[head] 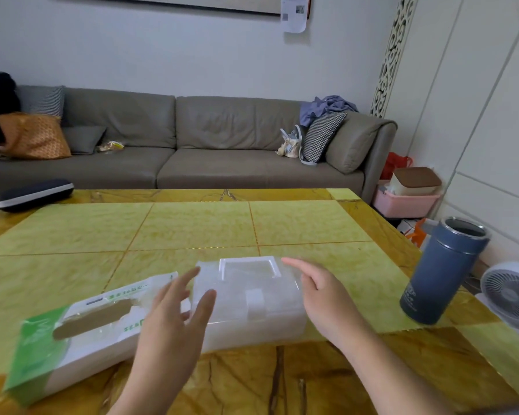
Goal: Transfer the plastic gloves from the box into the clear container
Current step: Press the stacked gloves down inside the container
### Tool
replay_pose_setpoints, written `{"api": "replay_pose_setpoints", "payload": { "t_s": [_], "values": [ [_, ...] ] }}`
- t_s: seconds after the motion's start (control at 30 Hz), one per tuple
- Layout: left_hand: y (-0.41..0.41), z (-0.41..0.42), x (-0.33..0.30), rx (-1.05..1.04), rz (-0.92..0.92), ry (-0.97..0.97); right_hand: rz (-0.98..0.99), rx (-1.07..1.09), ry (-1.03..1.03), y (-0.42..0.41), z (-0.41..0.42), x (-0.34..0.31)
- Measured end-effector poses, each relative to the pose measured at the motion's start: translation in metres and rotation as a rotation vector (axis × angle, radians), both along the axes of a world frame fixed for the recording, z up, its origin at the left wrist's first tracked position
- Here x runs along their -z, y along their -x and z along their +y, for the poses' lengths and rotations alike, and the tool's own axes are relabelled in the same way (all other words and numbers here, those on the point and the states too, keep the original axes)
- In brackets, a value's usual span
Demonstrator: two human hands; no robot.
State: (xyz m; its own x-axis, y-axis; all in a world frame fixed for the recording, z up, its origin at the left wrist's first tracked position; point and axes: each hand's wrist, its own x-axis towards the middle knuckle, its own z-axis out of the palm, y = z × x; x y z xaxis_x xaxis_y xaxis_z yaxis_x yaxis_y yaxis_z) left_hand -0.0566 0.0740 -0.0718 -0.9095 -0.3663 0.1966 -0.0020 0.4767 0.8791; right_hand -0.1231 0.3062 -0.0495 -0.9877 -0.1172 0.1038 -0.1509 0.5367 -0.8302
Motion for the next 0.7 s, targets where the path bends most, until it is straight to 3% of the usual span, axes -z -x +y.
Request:
{"api": "replay_pose_setpoints", "payload": {
  "t_s": [0.07, 0.23, 0.37, 0.5, 0.7],
  "values": [
    [0.004, 0.002, -0.003, 0.038, -0.055, 0.027, 0.108, 0.033, -0.102, 0.003, -0.006, 0.006],
    [0.006, 0.000, -0.004, 0.023, -0.057, 0.035, 0.063, -0.102, -0.267, -0.012, -0.022, 0.006],
    [0.006, 0.000, -0.001, 0.007, -0.032, 0.056, 0.399, -0.123, -0.510, -0.015, -0.025, 0.003],
    [0.006, -0.005, 0.005, 0.011, 0.021, 0.074, 0.442, -0.214, -0.423, -0.010, -0.031, 0.012],
    [0.011, -0.010, 0.009, 0.031, 0.026, 0.048, 0.564, -0.135, -0.453, -0.006, -0.043, 0.032]
  ]
}}
